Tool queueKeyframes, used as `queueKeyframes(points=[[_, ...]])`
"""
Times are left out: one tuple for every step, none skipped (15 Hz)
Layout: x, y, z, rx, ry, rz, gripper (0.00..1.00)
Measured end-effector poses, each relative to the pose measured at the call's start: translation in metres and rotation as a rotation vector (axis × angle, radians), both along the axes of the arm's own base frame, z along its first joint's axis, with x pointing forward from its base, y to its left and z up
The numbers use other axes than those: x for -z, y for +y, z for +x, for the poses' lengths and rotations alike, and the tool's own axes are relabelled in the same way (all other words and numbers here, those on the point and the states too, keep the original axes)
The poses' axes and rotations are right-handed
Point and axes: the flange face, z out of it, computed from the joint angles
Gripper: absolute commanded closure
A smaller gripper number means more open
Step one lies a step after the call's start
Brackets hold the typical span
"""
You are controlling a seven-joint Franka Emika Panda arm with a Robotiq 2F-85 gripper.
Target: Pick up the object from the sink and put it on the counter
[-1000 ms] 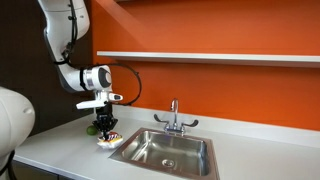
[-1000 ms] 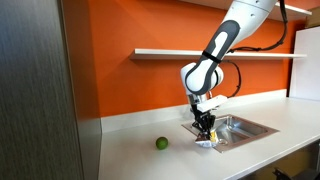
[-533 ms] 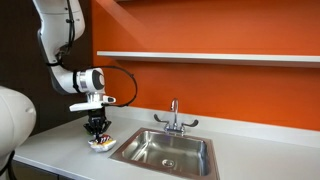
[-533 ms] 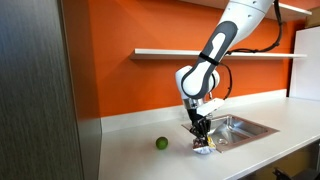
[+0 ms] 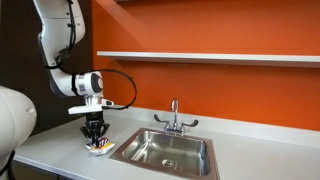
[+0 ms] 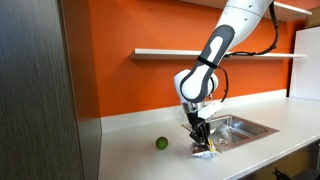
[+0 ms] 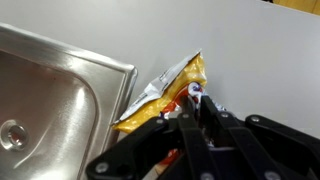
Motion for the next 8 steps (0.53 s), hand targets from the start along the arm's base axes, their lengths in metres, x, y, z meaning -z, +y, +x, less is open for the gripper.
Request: queueKeyframes(points=[[0.0006, 0.0000, -0.0001, -0.003, 0.002, 0.000, 0.44], [0.0008, 0.0000, 0.0002, -0.003, 0.002, 0.001, 0.35], [0.0004, -0.0001, 0.0009, -0.002, 0.001, 0.001, 0.29], [-0.0004, -0.0003, 0.0020, -0.001, -0.001, 0.002, 0.20], [-0.0016, -0.0003, 0.0036, -0.001, -0.005, 0.002, 0.13], [-0.0029, -0.0001, 0.0053, 0.000, -0.009, 0.003, 0.05], [-0.0046, 0.0000, 0.0074, 0.001, -0.014, 0.005, 0.00], [-0.0065, -0.0002, 0.0097, 0.003, -0.020, 0.006, 0.00]])
